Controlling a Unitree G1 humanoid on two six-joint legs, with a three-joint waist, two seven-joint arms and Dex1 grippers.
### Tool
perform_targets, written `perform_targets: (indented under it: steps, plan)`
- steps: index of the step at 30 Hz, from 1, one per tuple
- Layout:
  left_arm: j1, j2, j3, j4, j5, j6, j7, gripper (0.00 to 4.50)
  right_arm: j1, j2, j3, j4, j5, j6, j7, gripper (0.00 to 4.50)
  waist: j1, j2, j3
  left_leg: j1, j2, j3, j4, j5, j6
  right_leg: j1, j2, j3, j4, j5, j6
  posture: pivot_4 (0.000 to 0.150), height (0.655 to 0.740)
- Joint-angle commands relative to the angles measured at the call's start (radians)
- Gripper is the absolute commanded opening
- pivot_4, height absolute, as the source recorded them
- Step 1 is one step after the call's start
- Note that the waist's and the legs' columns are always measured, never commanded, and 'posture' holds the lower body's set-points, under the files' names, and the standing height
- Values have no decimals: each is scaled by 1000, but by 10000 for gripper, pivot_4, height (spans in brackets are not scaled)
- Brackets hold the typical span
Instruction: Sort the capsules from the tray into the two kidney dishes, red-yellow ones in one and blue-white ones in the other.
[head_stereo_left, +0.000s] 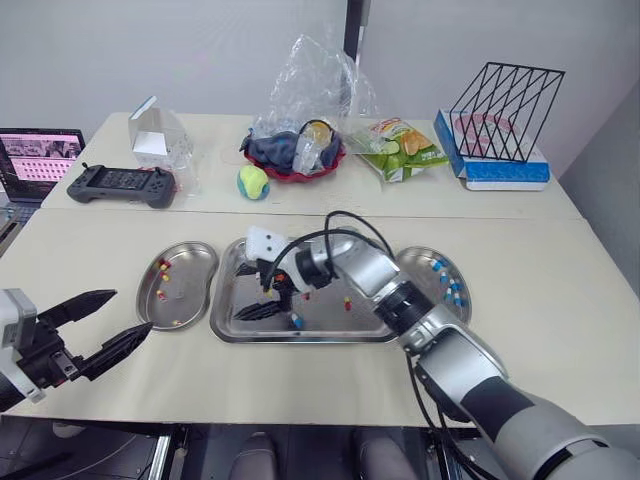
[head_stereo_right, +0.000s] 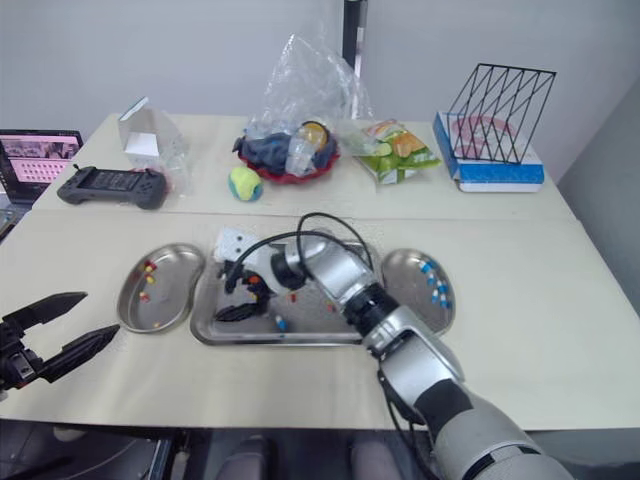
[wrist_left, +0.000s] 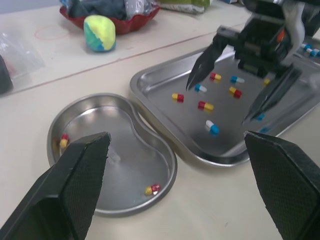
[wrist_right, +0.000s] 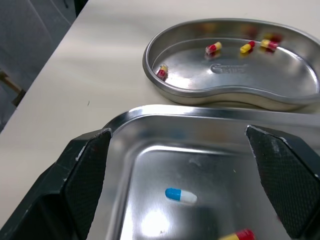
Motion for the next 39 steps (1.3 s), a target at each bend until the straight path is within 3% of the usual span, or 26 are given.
perform_targets:
  steps: [1, 12, 15, 25, 32, 39]
  plan:
    - [19, 16, 22, -20, 0, -4, 2, 45000, -11, 26, -3, 54, -46, -70, -12, 44930, -1, 0, 0, 0, 0, 0, 0, 0, 0, 0, 0, 0, 0, 0, 0, 1500, 7174]
    - [38, 31, 19, -26, -2, -6, 2, 45000, -15, 77, -28, 154, -94, -106, 6, 44930, -3, 0, 0, 0, 0, -1, 0, 0, 0, -1, 0, -1, 1, -1, -2, 1500, 7174]
    - [41, 33, 18, -42, -9, 1, 5, 45000, -10, 83, -20, 191, -116, -134, -3, 36834, -3, 0, 0, 0, 0, -1, 0, 0, 0, 0, 0, -1, 1, -1, -2, 1500, 7174]
    - [45, 47, 29, -42, -12, 1, -1, 45000, -13, 98, -46, 256, -156, -174, -17, 36834, -4, 0, 0, 1, 0, -1, 0, 0, 0, -1, 0, -1, 2, -2, -3, 1500, 7174]
    - [47, 47, 23, -51, -12, 3, 4, 45000, -7, 100, -52, 256, -172, -180, -15, 15077, -4, 0, 0, 1, 0, -1, 0, 0, 0, -1, 0, -2, 2, -2, -4, 1500, 7174]
    - [44, 46, 8, -48, -7, 2, 10, 45000, -10, 98, -68, 245, -169, -173, -2, 15077, -4, 0, 0, 1, 0, -1, 0, 0, 0, -1, 0, -2, 2, -2, -4, 1500, 7174]
